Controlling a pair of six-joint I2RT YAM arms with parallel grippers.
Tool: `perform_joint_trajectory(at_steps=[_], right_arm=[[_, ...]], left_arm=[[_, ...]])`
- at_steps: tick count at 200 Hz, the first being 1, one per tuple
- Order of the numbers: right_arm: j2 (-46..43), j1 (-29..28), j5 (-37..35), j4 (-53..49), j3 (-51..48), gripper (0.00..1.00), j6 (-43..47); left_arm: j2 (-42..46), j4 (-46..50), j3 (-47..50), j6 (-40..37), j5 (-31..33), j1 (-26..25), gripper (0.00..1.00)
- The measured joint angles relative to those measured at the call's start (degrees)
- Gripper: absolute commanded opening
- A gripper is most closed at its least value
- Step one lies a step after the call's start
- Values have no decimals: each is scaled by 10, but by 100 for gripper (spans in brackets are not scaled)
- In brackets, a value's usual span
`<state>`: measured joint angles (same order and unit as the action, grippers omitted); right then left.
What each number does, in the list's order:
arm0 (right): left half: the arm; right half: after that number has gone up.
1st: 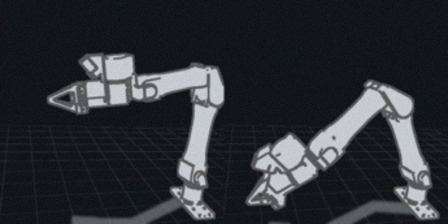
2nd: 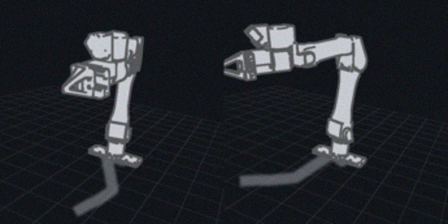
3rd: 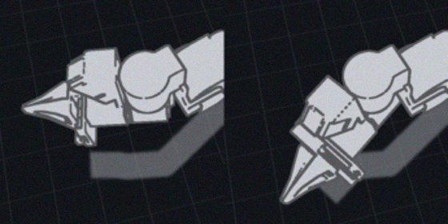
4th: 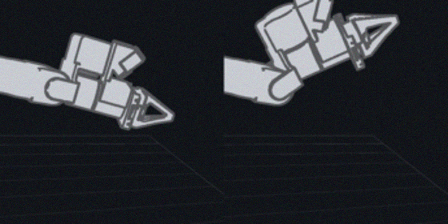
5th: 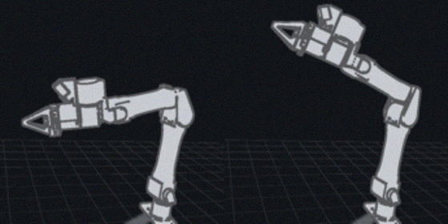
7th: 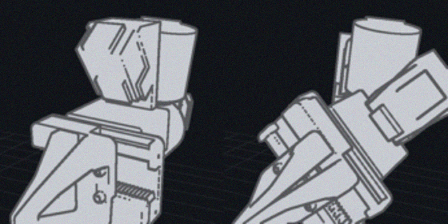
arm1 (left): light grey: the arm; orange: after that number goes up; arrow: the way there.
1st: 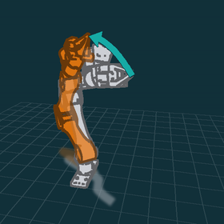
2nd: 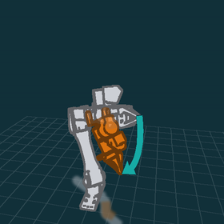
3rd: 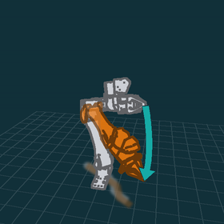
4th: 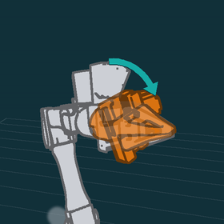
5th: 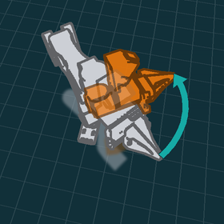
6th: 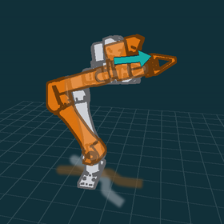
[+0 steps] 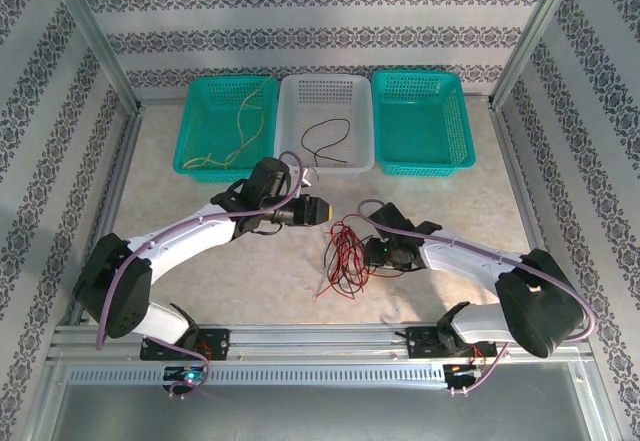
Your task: Untangle the cables
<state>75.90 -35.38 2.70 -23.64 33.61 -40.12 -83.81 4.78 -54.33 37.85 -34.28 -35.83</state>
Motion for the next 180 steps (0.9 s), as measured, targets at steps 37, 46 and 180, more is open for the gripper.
perform_joint_trajectory(at_steps=[37,46,180], right_arm=[[9,3,0,3,0,34,7],[9,3,-1,2,0,24,10],[-267,-52,-25,-89,193,0,93]], left_arm=[[-5,-2,0,1,0,-7,42],[-5,-2,0,1,0,-7,43],[-27,-19,-29,-1,4,-27,59]])
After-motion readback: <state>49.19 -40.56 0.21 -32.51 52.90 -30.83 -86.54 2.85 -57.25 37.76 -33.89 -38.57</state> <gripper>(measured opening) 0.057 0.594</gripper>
